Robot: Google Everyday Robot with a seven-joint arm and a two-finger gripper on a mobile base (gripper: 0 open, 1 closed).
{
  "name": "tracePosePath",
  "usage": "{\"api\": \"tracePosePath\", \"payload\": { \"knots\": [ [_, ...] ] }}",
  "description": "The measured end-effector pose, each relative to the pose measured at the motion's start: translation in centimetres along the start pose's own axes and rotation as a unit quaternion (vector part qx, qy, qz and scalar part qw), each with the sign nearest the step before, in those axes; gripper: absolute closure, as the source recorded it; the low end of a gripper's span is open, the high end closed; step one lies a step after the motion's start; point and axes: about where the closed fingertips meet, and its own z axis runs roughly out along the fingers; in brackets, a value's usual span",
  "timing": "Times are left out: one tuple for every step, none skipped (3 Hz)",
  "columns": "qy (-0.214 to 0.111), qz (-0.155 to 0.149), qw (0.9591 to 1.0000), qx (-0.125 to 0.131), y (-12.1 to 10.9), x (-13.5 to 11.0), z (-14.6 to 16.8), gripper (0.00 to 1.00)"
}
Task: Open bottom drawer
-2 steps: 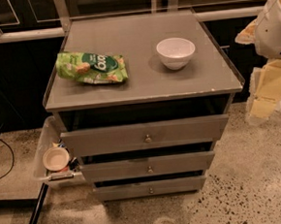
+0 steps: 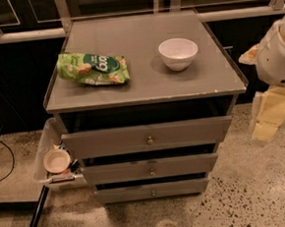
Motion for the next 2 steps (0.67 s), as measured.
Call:
{"api": "tracePosePath", "payload": {
  "knots": [
    [-0.01, -0.005, 0.9999, -0.002, 2.0, 1.5, 3.4, 0.0],
    [-0.026, -0.028, 0.9993, 0.004, 3.8, 3.1, 7.9, 0.0]
  ]
}}
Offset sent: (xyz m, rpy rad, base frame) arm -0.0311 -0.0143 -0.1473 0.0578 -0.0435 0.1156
